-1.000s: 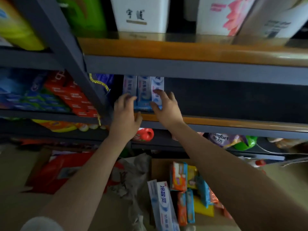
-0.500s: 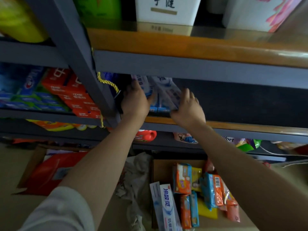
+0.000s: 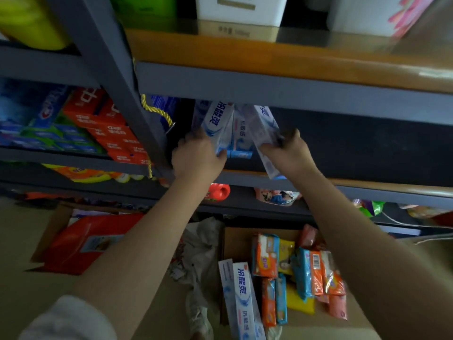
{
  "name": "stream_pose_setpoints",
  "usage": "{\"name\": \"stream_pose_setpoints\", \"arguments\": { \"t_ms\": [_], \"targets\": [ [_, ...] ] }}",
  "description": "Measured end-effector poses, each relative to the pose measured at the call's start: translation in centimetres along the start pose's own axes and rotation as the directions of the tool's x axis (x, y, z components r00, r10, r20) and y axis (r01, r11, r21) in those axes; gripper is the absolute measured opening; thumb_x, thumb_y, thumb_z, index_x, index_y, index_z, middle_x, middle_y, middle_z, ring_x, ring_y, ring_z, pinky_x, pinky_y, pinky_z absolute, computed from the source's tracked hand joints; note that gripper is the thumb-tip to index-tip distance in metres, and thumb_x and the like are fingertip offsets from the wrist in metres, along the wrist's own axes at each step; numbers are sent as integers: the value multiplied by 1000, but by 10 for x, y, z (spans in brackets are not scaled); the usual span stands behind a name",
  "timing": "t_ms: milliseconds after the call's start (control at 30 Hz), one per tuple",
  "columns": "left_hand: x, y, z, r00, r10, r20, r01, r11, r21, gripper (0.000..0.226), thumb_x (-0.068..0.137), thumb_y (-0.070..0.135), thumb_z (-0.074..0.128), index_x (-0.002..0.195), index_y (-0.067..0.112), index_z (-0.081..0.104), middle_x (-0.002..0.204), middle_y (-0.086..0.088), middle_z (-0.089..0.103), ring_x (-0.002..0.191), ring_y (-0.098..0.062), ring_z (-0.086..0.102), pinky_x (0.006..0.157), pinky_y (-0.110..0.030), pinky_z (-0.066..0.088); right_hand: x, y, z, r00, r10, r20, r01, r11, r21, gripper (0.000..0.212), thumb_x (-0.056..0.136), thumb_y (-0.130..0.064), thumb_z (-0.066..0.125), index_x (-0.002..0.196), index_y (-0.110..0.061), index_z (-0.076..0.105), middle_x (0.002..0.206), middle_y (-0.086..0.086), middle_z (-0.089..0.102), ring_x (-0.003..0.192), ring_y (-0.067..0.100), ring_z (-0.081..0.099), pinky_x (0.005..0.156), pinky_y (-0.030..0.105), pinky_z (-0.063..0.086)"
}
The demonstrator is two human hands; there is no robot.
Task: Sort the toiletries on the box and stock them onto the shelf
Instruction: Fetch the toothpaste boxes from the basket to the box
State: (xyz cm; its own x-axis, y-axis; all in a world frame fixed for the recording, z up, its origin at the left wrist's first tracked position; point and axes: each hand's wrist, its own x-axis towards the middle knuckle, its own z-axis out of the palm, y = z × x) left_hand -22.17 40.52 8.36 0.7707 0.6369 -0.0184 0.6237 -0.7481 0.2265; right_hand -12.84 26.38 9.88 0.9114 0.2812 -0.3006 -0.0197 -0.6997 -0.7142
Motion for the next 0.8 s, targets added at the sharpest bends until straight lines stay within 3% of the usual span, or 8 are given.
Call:
{"name": "stream_pose_setpoints", "arguments": {
  "t_ms": [133, 233, 333, 433, 533, 600, 667, 800],
  "targets": [
    [12, 16, -1, 997, -32, 66, 32, 999, -3, 59, 86, 37, 60, 128, 2, 41, 120, -20, 56, 110, -37, 54, 77, -40, 46, -57, 44, -16, 953, 48, 299, -196, 850, 489, 41, 83, -22, 64, 120, -18, 48, 112, 8, 58, 90, 19, 58, 72, 32, 48],
    [-7, 13, -7, 993, 19, 120, -1, 989, -147, 42, 81, 39, 62, 108, 8, 53, 102, -12, 62, 95, -34, 59, 66, -32, 41, -88, 77, -18, 894, 28, 447, -313, 752, 580, 41, 72, -33, 72, 110, -27, 56, 90, 4, 60, 80, 18, 60, 68, 31, 48],
    [-42, 3, -13, 959, 47, 279, 76, 908, -411, 34, 72, 38, 64, 92, 16, 48, 87, -1, 57, 86, -24, 55, 67, -29, 37, -97, 103, -19, 906, -29, 423, -274, 721, 637, 47, 72, -13, 73, 111, -31, 54, 90, 1, 62, 83, 15, 62, 66, 31, 51],
    [-77, -8, -9, 883, 143, 446, 253, 655, -712, 58, 52, 46, 63, 102, 19, 54, 103, -1, 63, 96, -19, 60, 86, -35, 48, -105, 119, -24, 955, -20, 296, -155, 818, 555, 62, 74, 10, 66, 120, -27, 46, 104, -1, 63, 97, 14, 61, 70, 29, 54],
    [-105, -15, 6, 815, 313, 488, 333, 436, -836, 48, 65, 18, 75, 107, 21, 52, 107, -1, 63, 99, -17, 61, 86, -30, 49, -117, 134, -28, 985, -27, 172, -58, 882, 468, 34, 82, 0, 63, 110, -12, 48, 94, 1, 57, 82, -1, 61, 65, 16, 51],
    [-119, -15, 19, 812, 371, 450, 270, 446, -854, 54, 73, 1, 74, 109, 29, 47, 109, 4, 61, 103, -13, 59, 89, -29, 49, -126, 144, -31, 993, -88, 80, 61, 954, 293, 22, 83, -21, 60, 103, -20, 50, 104, 2, 53, 100, 6, 57, 84, 25, 50],
    [-128, -10, 29, 811, 428, 399, 148, 510, -847, 60, 73, 0, 74, 111, 35, 43, 113, 10, 58, 105, 2, 57, 92, -20, 45, -132, 155, -33, 976, -220, 3, 220, 975, -23, 41, 78, -14, 66, 114, -17, 48, 125, 5, 48, 125, 20, 42, 105, 36, 37],
    [-143, 7, 44, 775, 511, 371, 66, 519, -852, 58, 76, -4, 70, 108, 35, 44, 110, 17, 55, 97, 17, 53, 83, -8, 41, -148, 169, -37, 947, -319, -21, 315, 943, -107, 49, 73, -4, 68, 118, -7, 50, 126, 11, 50, 126, 26, 40, 106, 41, 35]
  ]
}}
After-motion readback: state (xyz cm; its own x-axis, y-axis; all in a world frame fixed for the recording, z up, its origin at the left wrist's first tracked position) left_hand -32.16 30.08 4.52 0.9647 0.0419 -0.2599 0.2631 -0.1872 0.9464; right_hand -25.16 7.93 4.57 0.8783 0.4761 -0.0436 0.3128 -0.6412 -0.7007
